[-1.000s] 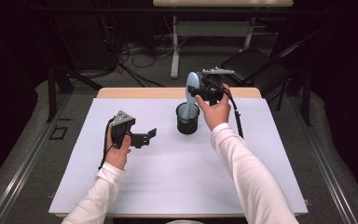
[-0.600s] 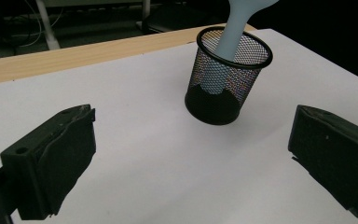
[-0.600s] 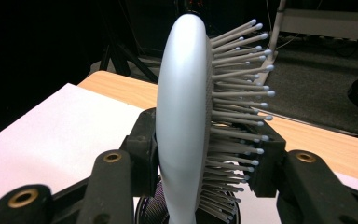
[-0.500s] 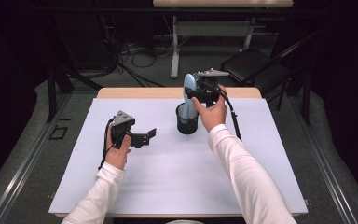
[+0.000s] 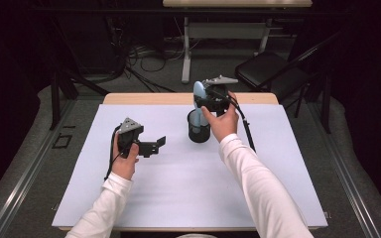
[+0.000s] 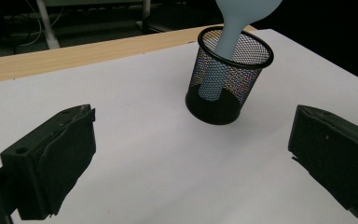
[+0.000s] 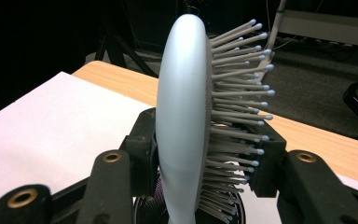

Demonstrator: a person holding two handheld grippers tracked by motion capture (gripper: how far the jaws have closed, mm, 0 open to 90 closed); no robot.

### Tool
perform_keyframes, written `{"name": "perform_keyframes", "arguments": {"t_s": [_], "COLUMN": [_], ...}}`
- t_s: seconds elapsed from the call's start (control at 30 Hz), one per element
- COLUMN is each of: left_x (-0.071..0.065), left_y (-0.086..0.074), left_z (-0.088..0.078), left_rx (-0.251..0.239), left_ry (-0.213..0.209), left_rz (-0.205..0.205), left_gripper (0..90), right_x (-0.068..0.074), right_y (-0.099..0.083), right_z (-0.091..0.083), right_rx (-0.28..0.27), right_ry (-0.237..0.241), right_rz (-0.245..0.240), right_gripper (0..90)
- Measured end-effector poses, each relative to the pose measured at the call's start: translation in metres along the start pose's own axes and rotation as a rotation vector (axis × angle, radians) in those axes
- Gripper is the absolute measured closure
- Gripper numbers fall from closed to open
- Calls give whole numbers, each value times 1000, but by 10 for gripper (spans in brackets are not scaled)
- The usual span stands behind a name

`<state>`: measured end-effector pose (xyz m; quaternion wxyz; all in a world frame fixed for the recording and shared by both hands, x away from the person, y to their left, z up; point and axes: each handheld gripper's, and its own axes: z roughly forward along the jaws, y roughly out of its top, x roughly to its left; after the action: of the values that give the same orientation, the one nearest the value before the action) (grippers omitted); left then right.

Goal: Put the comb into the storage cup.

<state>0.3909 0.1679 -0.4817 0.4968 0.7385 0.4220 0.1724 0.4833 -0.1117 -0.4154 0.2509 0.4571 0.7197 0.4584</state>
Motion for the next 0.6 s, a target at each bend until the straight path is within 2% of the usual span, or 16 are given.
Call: {"name": "perform_keyframes", "arguments": {"t_s": [0.27, 0.6], "left_x": [-1, -1], "left_y": [-1, -1], "left_z": [1, 2], "left_rx": [3, 9], "left_ry": [0, -1], "left_rz": [2, 7], "left_gripper": [8, 8], "right_x": [-2, 6], "right_y": [-10, -11], "right_z": [4, 3], "right_rx": [6, 15], "right_ry": [-1, -3], "right_rz": [2, -48], "right_gripper": [523, 497]}}
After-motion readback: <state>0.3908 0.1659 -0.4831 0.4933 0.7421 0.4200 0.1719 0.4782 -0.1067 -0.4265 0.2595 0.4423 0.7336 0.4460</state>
